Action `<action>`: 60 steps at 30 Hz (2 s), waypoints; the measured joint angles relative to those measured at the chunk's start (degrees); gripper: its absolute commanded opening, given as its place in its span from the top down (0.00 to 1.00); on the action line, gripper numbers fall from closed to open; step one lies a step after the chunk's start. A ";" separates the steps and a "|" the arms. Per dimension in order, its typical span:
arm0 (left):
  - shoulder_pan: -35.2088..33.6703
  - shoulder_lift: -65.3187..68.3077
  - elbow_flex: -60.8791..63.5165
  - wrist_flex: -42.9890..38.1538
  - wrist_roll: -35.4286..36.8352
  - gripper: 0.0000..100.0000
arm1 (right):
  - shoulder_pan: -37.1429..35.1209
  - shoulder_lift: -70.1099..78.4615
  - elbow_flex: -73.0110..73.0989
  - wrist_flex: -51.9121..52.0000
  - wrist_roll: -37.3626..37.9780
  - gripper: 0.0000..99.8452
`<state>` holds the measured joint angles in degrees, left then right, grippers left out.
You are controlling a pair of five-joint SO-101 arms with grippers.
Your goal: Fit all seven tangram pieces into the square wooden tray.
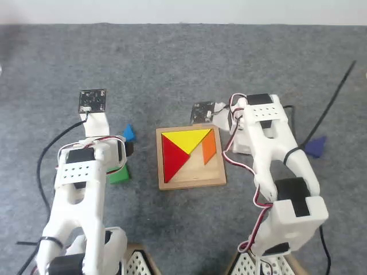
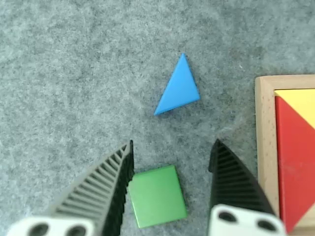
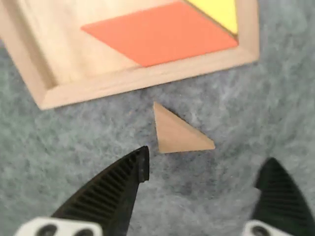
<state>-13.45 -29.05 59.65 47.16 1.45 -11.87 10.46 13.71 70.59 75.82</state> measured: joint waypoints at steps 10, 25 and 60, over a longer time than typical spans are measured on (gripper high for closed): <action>0.00 0.00 0.35 -1.23 0.00 0.75 | 0.35 6.95 1.14 -3.78 15.21 0.59; 0.00 0.00 0.35 -1.23 0.00 0.75 | 3.78 8.35 -0.18 -4.31 16.97 0.85; 0.00 0.00 0.35 -1.23 0.00 0.75 | 0.53 7.65 -4.92 9.58 -19.69 0.69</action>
<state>-13.45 -29.05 60.00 45.93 1.45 -11.34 18.11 8.79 80.18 56.13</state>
